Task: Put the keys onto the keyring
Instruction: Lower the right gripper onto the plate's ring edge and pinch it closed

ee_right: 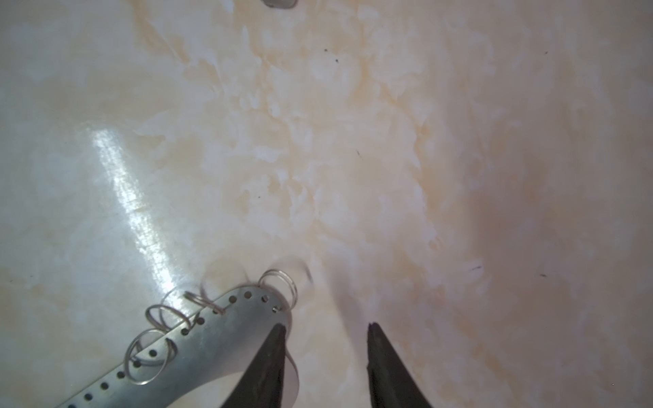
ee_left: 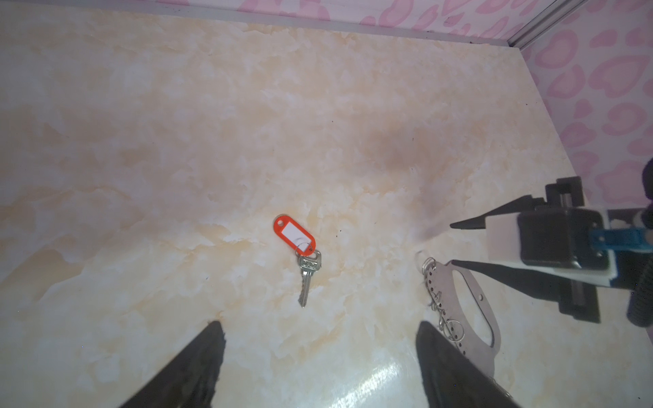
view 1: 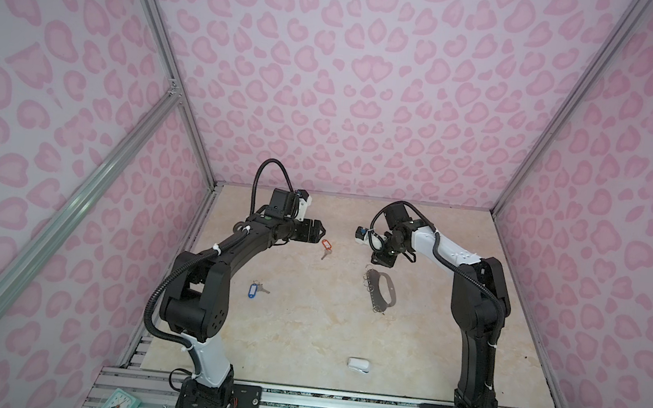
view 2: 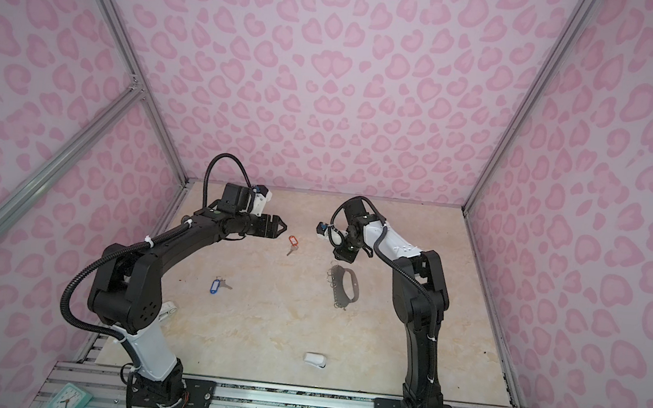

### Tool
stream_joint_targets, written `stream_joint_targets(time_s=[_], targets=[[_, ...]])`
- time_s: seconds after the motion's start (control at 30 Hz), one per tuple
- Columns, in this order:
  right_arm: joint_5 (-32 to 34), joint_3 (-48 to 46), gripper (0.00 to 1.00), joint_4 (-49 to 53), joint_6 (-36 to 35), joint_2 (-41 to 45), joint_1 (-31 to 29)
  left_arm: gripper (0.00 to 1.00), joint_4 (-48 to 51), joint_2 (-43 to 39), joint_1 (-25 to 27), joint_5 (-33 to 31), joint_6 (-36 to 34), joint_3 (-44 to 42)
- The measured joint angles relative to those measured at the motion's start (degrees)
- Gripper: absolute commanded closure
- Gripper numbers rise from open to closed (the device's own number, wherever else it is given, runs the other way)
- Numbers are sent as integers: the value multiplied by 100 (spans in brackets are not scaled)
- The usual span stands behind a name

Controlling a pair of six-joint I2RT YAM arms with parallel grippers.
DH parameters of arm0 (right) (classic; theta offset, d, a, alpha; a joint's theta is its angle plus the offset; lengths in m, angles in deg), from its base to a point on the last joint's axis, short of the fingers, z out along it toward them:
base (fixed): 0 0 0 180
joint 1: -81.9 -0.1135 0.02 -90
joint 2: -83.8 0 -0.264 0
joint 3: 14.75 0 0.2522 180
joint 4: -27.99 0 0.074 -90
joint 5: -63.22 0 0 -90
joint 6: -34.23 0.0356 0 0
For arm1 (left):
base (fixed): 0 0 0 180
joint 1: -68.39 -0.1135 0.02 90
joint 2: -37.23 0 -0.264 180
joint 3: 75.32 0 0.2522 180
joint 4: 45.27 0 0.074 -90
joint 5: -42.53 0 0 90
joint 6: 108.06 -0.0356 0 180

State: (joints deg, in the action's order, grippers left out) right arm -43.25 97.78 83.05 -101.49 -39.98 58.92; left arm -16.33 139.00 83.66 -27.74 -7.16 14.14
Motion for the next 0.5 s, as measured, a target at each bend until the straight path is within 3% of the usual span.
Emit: stream_joint_targets(time_s=[0.5], targets=[[127, 129, 57, 516, -199, -295, -59, 13, 2, 22, 0, -24, -90, -31]])
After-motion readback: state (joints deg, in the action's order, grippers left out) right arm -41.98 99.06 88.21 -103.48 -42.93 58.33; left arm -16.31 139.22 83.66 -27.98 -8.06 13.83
